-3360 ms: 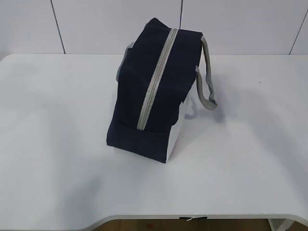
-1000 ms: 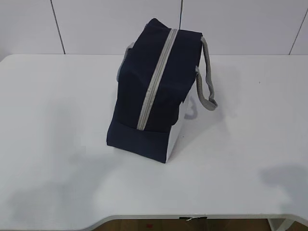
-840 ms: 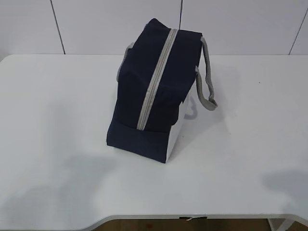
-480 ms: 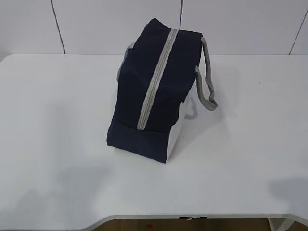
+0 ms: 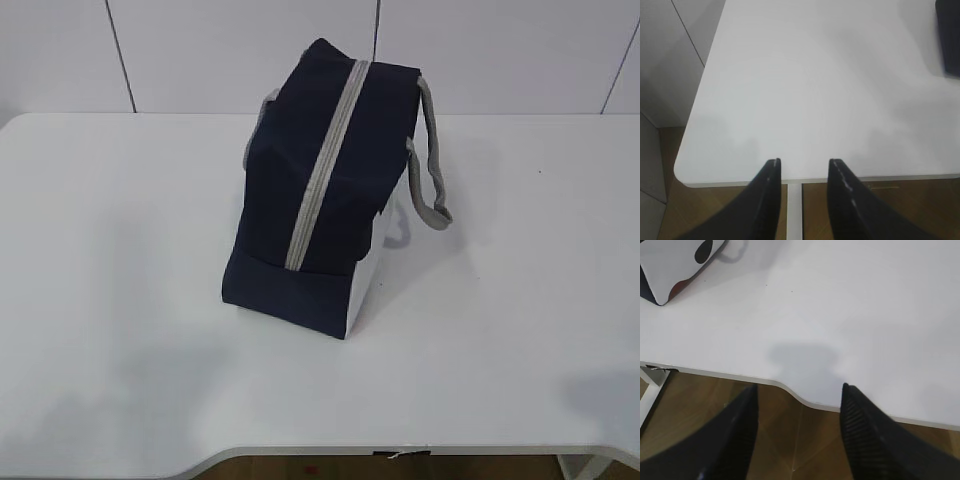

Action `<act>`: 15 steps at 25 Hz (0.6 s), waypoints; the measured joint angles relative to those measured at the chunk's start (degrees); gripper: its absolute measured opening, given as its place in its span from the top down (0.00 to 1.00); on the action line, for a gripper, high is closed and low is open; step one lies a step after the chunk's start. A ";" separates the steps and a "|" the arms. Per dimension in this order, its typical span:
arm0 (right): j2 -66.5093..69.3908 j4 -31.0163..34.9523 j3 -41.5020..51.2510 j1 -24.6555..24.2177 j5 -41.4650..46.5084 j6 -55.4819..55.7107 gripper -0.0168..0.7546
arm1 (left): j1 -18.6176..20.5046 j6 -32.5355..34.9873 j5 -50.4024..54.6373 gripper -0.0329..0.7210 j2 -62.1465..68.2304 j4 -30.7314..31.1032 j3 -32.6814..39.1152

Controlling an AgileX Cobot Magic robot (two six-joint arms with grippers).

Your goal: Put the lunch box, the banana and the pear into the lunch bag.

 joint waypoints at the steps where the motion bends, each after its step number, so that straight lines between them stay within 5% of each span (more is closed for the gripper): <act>1: 0.00 0.00 0.00 0.00 0.00 0.00 0.42 | 0.04 0.00 0.00 0.64 0.00 0.00 0.00; 15: 0.00 0.00 0.00 0.00 0.00 0.00 0.42 | 0.04 0.00 0.00 0.64 0.00 0.00 0.00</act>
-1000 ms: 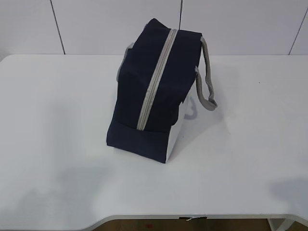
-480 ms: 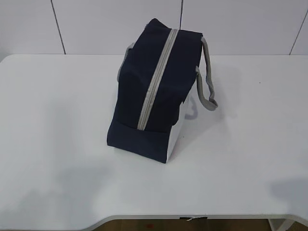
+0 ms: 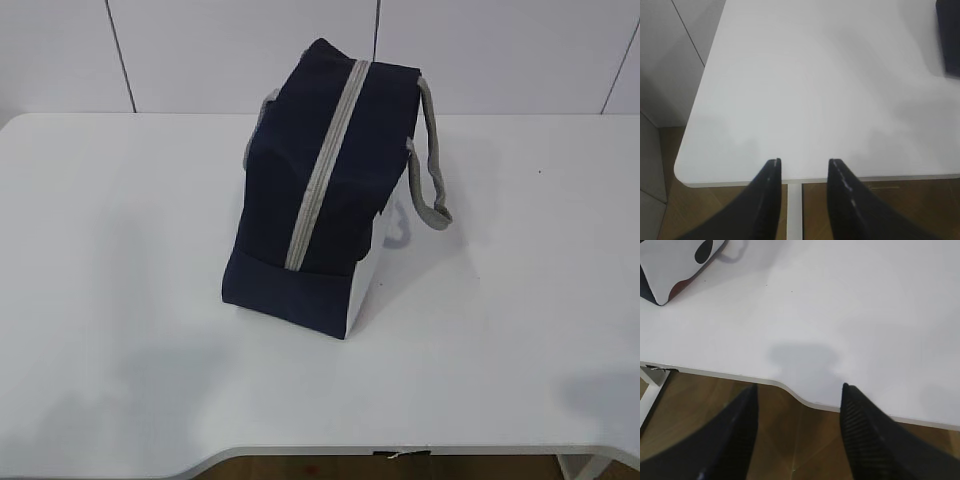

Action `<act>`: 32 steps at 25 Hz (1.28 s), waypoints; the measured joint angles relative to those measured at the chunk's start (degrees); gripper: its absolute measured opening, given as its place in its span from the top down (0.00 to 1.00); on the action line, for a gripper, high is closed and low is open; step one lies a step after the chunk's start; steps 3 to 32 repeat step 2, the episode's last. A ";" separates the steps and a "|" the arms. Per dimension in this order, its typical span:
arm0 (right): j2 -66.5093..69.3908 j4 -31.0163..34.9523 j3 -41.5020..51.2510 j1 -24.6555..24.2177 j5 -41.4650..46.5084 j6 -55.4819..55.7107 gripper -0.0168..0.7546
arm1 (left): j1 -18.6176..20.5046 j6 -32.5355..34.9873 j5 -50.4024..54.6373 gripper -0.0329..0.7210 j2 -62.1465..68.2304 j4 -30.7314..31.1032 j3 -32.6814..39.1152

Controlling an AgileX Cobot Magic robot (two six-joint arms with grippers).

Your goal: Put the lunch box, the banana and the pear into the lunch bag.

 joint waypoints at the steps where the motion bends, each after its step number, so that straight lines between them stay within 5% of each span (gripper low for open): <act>1: 0.00 0.00 0.00 0.00 0.00 0.00 0.42 | 0.00 0.00 0.00 0.64 0.00 0.00 0.00; 32: 0.00 0.00 0.00 0.00 0.00 0.00 0.42 | 0.00 0.00 0.00 0.64 0.00 0.00 0.00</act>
